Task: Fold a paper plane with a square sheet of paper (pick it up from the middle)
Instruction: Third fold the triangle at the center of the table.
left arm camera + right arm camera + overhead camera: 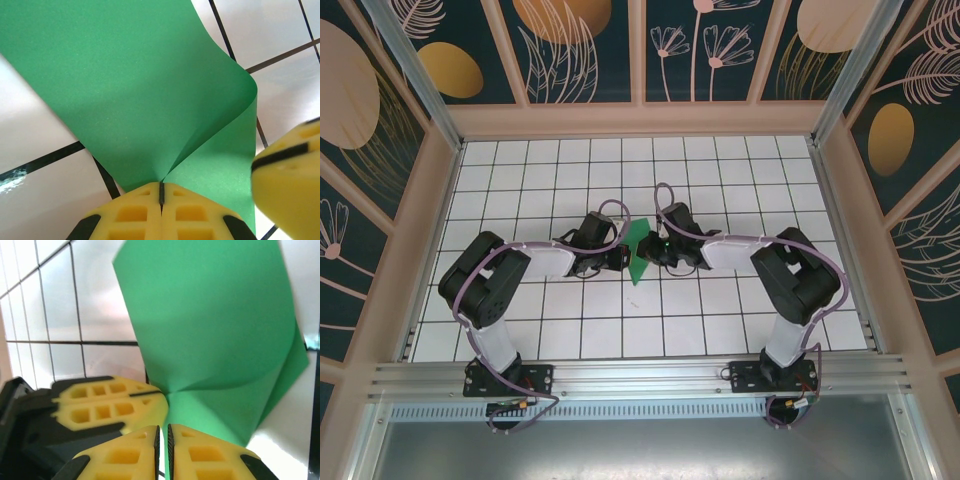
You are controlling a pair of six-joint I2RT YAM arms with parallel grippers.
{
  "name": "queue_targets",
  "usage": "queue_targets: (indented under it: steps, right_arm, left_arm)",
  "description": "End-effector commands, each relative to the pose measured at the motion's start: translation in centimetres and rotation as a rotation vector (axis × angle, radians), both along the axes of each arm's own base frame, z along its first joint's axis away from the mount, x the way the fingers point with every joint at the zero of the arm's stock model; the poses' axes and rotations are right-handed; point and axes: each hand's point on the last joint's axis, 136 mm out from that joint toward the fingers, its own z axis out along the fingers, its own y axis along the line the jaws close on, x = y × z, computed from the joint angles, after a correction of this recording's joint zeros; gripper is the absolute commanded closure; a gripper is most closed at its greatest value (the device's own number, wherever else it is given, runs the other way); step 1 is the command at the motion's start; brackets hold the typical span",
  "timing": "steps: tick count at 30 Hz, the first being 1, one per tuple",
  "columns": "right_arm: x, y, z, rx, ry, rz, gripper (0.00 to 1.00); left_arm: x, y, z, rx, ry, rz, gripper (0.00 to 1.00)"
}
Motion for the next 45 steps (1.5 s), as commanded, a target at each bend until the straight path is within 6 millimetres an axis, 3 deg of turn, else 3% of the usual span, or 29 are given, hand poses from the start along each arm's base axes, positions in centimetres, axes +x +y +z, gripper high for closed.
queue_targets:
  steps: [1,6,15,18,21,24,33,40,45]
  right_arm:
    - [1.3,-0.7,0.9,-0.016,-0.038,-0.019,0.83]
    - [2.0,-1.2,-0.3,-0.027,-0.022,-0.035,0.84]
    - [1.5,-2.6,-5.1,-0.134,0.065,-0.055,0.84]
    - [2.0,-2.5,-3.7,-0.129,0.041,-0.050,0.84]
    - [2.8,-1.6,-0.4,-0.084,-0.014,-0.027,0.83]
    - [3.8,-1.4,1.4,-0.070,-0.054,-0.031,0.83]
    - [4.4,-2.4,-1.6,-0.108,-0.001,-0.064,0.85]
    - [3.6,-3.5,-5.1,-0.152,0.066,-0.087,0.85]
    - [3.8,-3.7,-5.2,-0.155,0.060,-0.082,0.85]
  left_arm:
    - [-2.1,2.2,-3.8,0.120,0.116,0.004,1.00]
    - [-2.1,2.2,-3.8,0.124,0.117,0.000,1.00]
    - [-2.2,2.2,-4.0,0.129,0.125,-0.002,1.00]
    - [-2.3,2.4,-4.1,0.135,0.126,0.001,1.00]
    - [-2.3,2.5,-4.1,0.137,0.128,0.004,1.00]
    - [-2.3,2.6,-4.1,0.139,0.127,0.007,1.00]
    - [-2.2,2.4,-3.9,0.136,0.127,0.008,1.00]
    - [-2.1,2.4,-3.9,0.135,0.128,0.009,1.00]
    - [-2.4,2.6,-4.2,0.143,0.136,0.007,1.00]
